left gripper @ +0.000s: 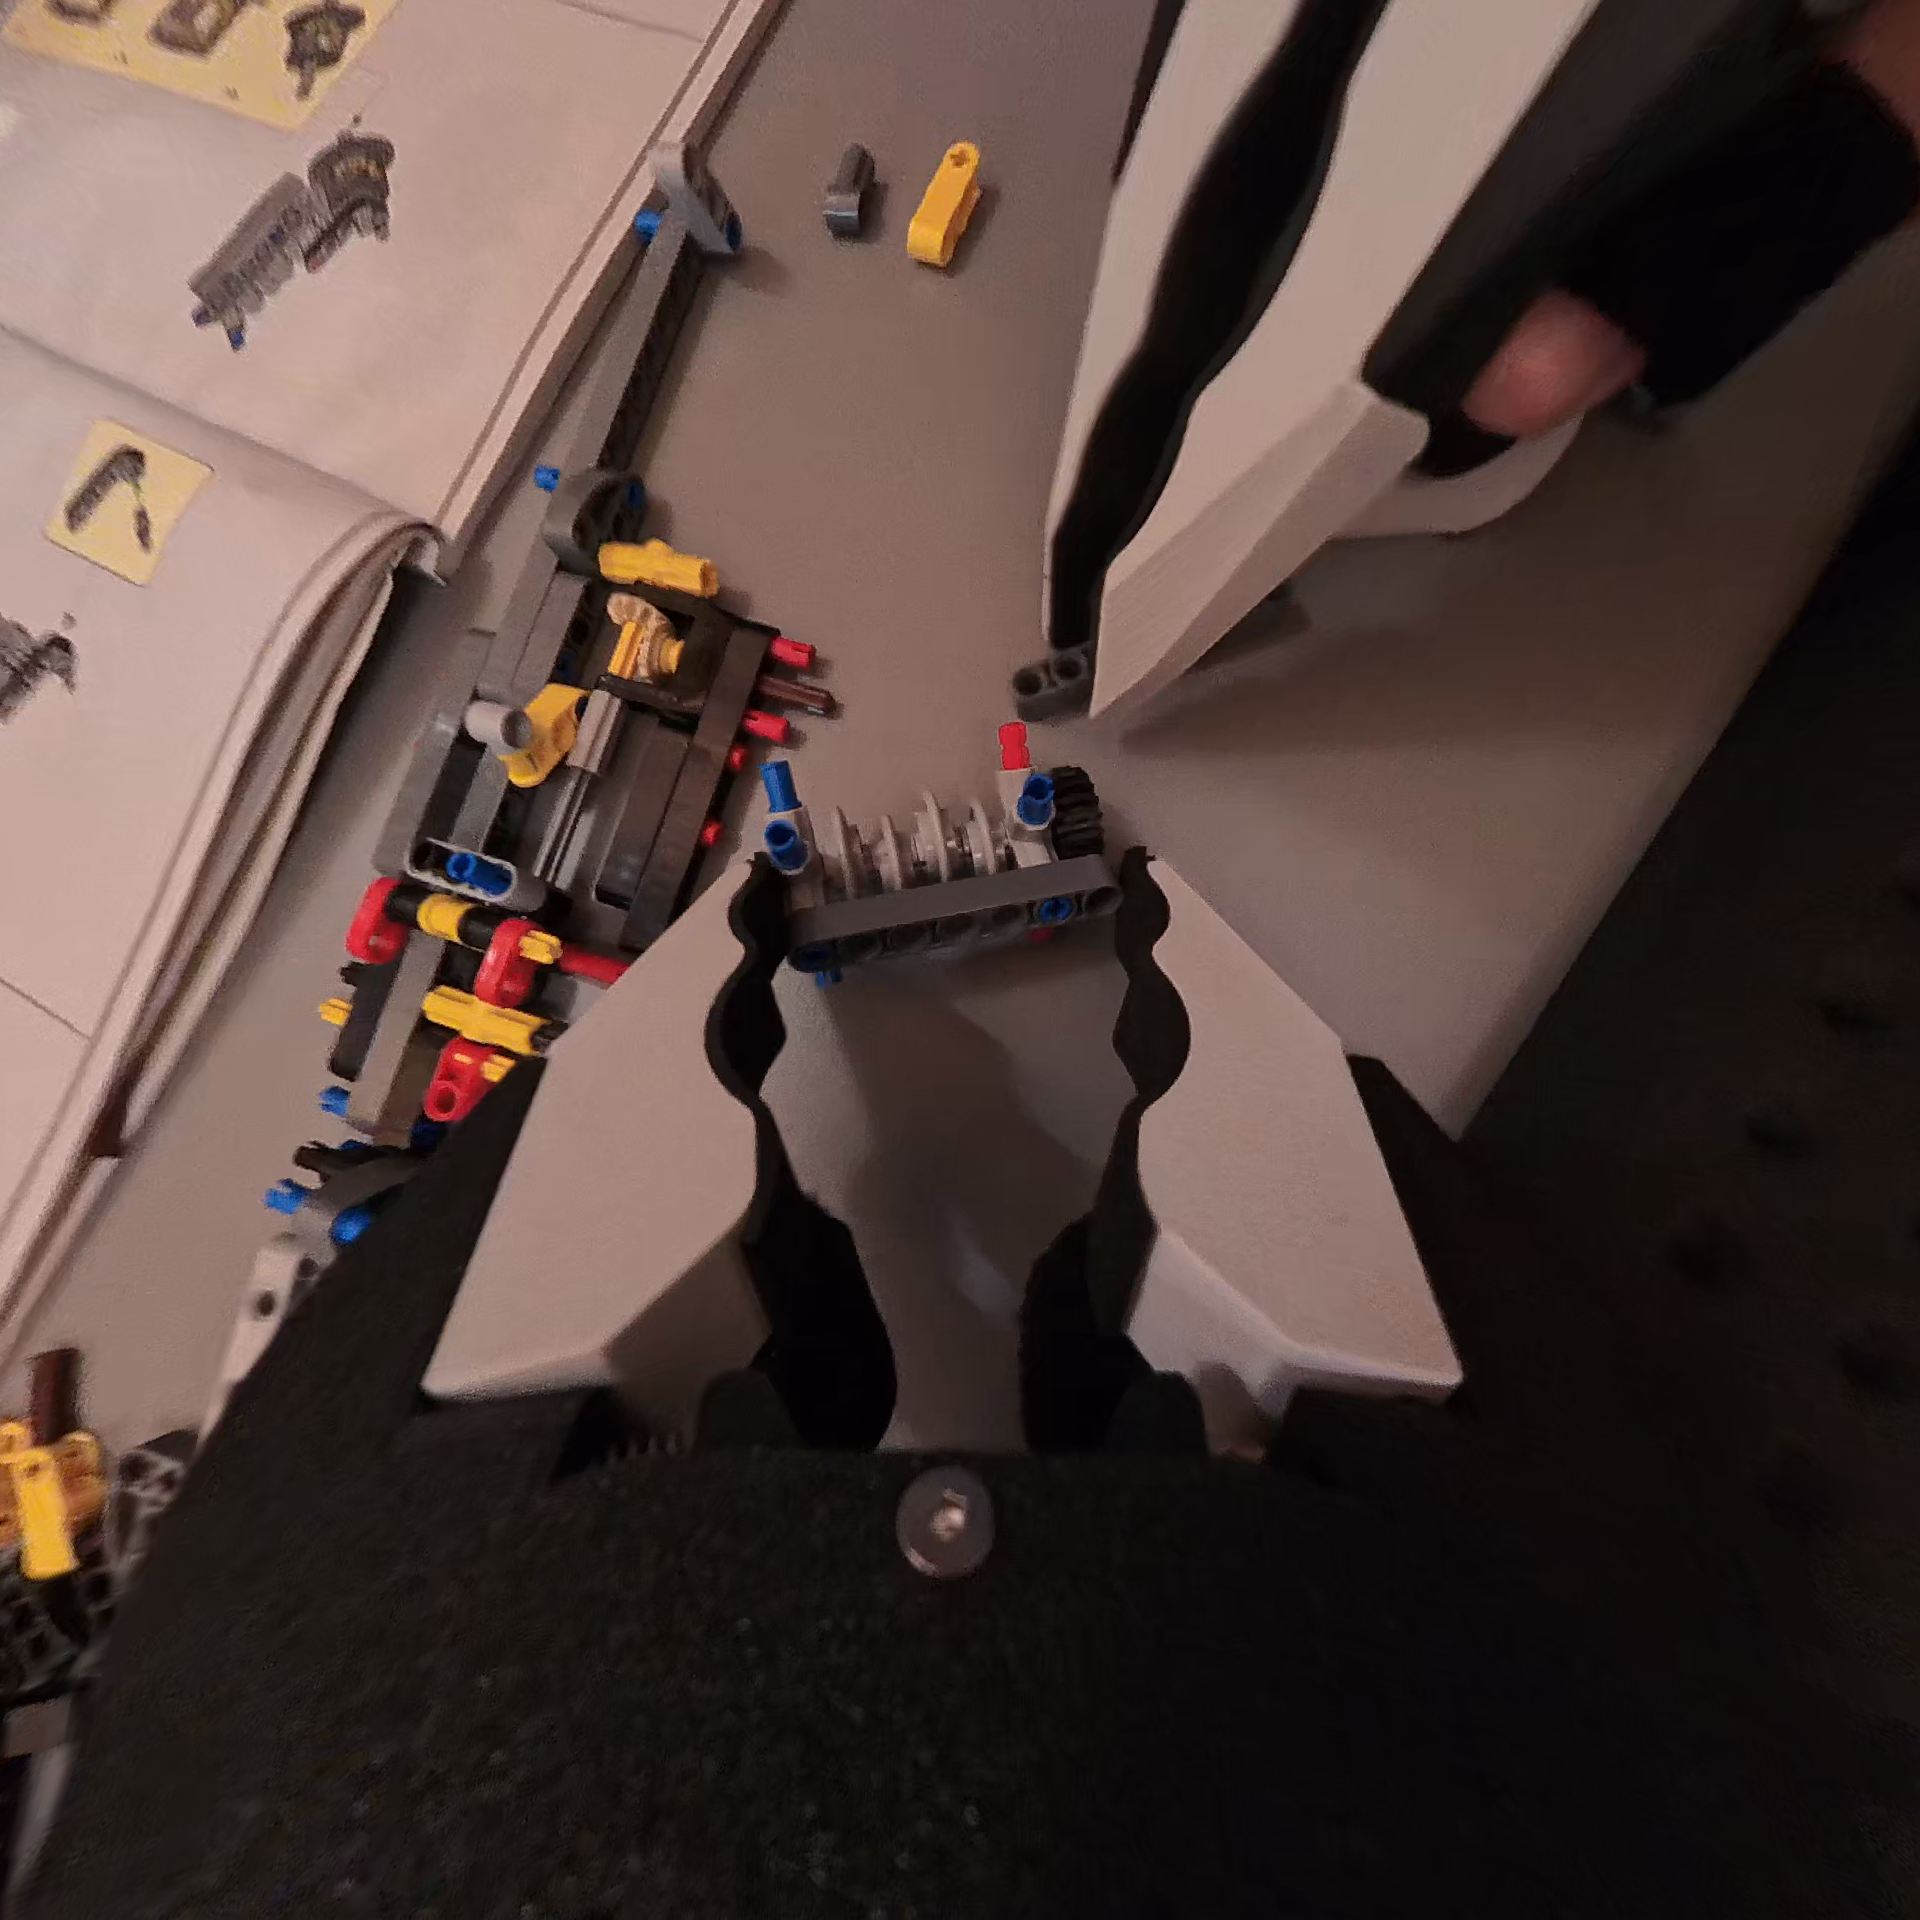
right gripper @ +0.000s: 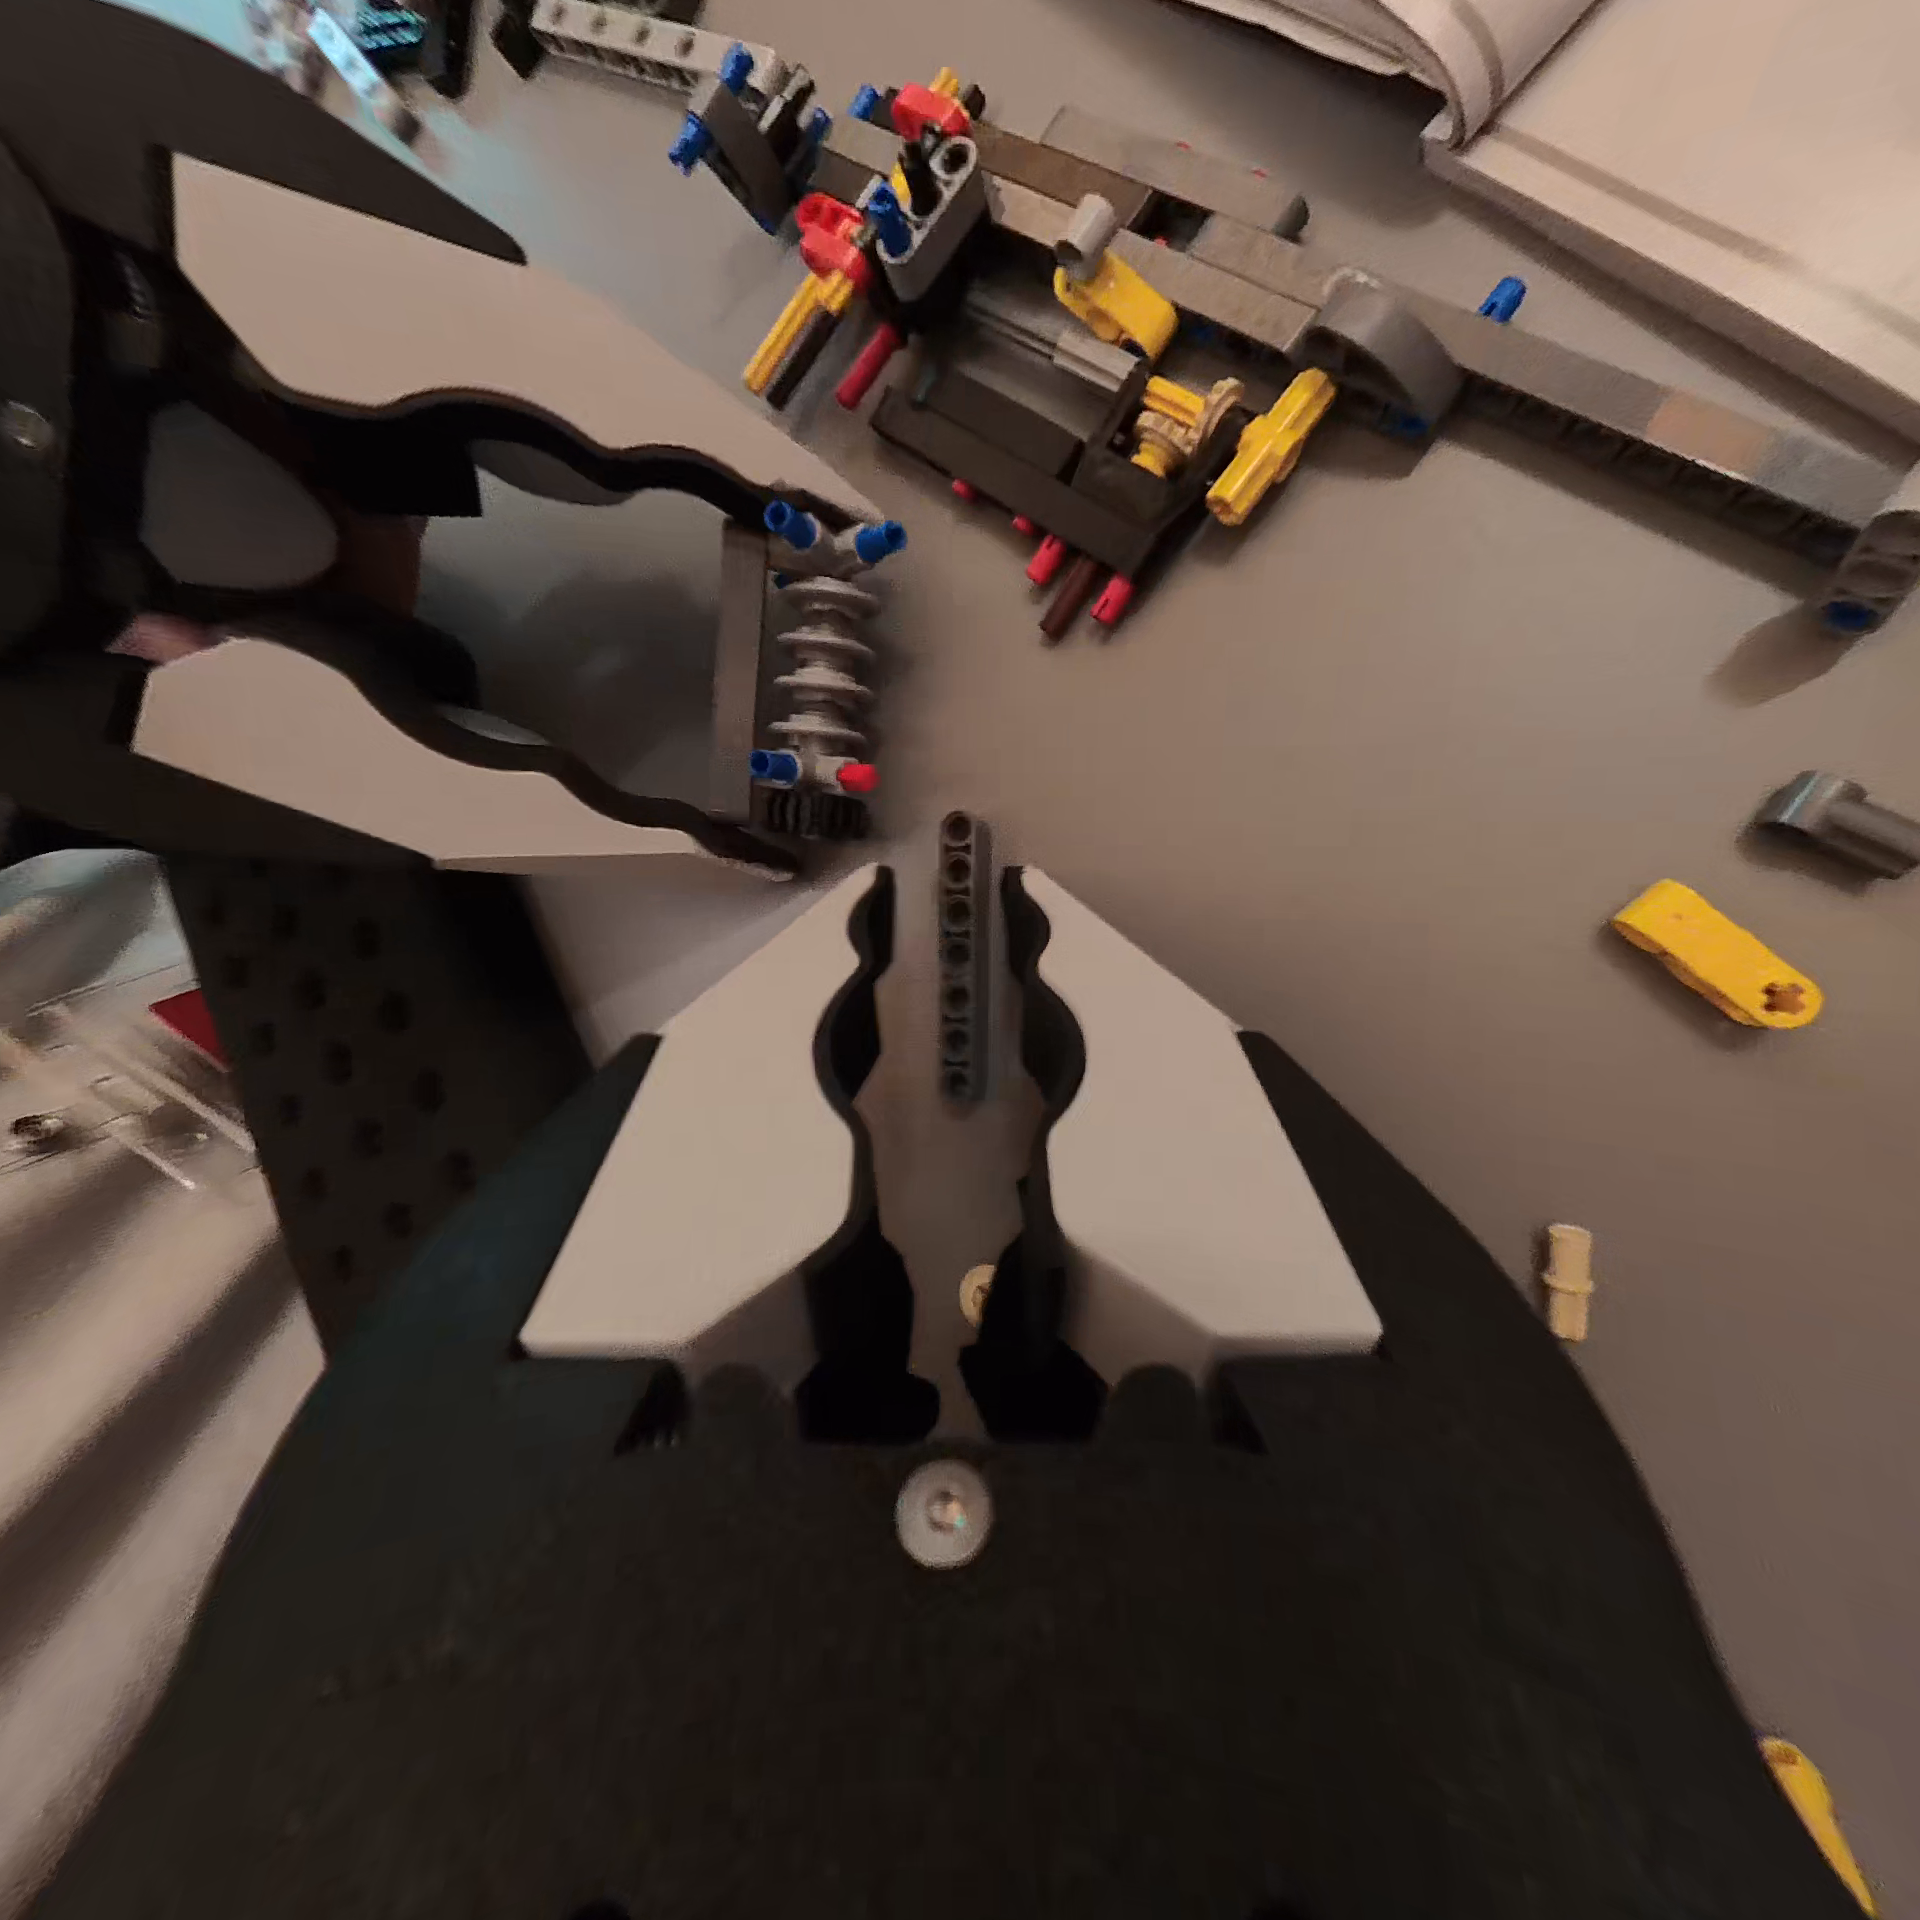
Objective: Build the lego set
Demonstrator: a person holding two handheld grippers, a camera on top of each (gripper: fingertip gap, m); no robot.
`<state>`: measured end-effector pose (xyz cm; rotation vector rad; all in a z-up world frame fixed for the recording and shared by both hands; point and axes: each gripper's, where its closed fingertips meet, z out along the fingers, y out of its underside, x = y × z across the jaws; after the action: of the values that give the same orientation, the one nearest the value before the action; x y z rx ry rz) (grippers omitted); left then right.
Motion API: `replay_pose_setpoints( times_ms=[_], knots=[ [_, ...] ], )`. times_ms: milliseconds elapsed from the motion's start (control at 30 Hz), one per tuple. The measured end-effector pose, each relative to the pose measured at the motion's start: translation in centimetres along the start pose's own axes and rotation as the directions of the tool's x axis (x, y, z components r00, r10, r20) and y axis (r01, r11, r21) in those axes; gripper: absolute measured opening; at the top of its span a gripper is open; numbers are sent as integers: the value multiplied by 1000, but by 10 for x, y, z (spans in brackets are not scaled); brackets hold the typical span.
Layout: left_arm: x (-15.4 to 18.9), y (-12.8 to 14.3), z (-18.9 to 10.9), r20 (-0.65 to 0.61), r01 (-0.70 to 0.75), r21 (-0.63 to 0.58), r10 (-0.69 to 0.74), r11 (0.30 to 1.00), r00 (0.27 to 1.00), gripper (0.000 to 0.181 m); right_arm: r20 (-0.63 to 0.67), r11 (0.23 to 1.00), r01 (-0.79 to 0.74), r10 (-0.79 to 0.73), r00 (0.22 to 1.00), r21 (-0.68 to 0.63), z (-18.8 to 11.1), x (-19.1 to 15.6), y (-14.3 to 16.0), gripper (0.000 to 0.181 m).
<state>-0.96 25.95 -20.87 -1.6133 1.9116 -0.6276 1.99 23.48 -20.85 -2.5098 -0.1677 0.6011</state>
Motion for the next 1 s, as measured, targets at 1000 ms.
replay_pose_setpoints(
  times_ms=[1000],
  knots=[
    [-21,-60,-116,-335,509,524,-385,682,860,42,635,788,-330,-99,766,521,-40,-85,-95,18]
  ],
)
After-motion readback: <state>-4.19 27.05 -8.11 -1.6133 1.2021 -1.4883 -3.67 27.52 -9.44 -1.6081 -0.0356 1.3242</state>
